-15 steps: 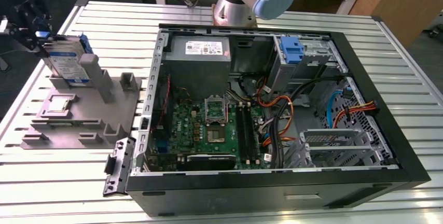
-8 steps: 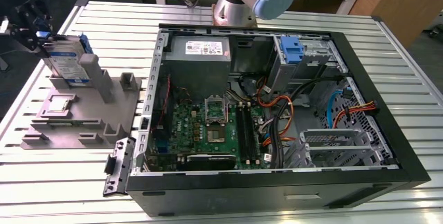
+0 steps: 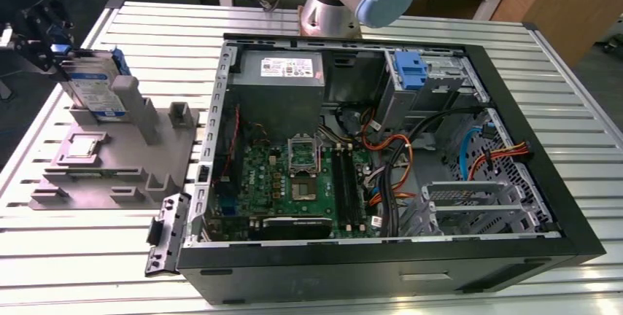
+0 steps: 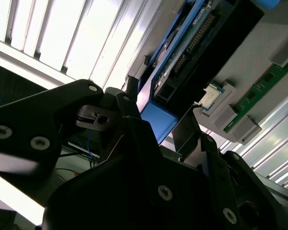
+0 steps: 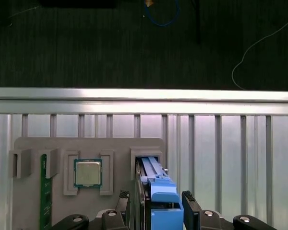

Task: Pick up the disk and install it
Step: 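Pick up the disk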

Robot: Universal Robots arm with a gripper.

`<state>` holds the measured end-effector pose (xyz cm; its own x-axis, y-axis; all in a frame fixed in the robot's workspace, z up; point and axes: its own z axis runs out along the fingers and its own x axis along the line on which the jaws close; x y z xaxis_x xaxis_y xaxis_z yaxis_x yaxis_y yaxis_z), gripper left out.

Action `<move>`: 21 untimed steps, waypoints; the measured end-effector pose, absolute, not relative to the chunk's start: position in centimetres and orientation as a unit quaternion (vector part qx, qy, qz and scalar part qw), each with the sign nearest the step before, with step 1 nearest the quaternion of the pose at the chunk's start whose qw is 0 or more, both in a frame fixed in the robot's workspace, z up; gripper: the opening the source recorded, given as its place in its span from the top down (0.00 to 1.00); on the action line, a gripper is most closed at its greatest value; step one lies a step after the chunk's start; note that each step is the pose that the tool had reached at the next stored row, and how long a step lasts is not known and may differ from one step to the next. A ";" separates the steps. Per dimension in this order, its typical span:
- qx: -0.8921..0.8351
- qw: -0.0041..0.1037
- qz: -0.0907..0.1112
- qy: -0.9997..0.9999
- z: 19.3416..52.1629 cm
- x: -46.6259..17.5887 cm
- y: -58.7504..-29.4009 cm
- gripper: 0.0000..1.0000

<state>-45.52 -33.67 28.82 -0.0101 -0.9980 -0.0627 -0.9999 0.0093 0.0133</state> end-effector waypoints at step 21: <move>-0.703 0.011 0.033 0.710 28.7 -45.4 -33.4 0.47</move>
